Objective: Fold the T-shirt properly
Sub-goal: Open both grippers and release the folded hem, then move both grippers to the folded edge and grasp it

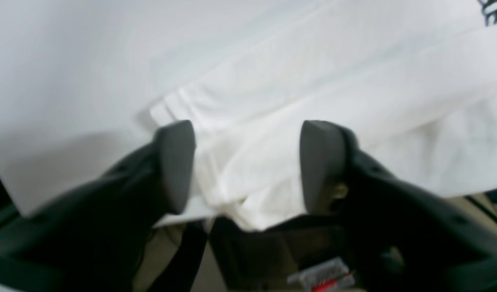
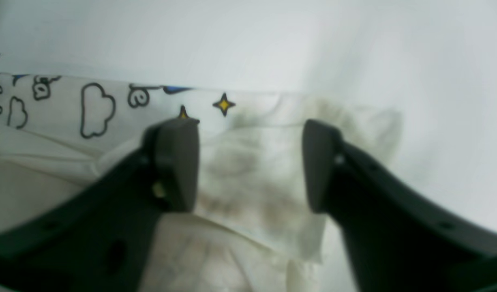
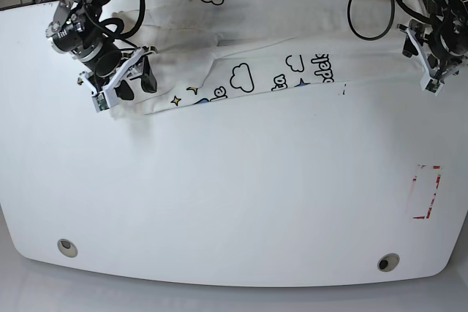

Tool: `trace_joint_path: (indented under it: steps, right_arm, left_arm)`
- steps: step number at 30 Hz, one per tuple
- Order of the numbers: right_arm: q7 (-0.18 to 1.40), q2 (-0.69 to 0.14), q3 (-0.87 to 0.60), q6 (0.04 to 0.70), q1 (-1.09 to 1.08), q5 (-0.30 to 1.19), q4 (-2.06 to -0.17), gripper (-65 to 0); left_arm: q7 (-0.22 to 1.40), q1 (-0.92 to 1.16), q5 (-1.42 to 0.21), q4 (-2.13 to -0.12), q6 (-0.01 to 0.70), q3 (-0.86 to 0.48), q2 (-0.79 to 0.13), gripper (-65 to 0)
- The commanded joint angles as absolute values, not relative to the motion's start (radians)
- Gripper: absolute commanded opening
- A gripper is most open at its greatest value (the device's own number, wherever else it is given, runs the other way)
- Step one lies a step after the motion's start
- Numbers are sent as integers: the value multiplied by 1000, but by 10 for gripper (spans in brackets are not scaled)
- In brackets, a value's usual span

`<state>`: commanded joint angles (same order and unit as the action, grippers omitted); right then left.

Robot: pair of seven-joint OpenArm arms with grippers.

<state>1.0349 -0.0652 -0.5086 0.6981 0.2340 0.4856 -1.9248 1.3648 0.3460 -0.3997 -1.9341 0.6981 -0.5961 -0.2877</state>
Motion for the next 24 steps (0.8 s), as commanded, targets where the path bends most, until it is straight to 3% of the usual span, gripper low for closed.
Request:
trace_joint_path:
  steps: [4, 17, 24]
  right_arm:
    - [1010, -53, -509, 698, 236, 432, -1908, -533]
    - [885, -56, -409, 698, 265, 226, -1791, -541]
    - [779, -59, -409, 698, 266, 151, -1705, -542]
  left_arm:
    - [1334, 360, -326, -1911, 698, -579, -278, -589]
    - [1210, 374, -203, -1739, 698, -493, -286, -575]
    - [1193, 266, -166, -1638, 698, -404, -311, -575]
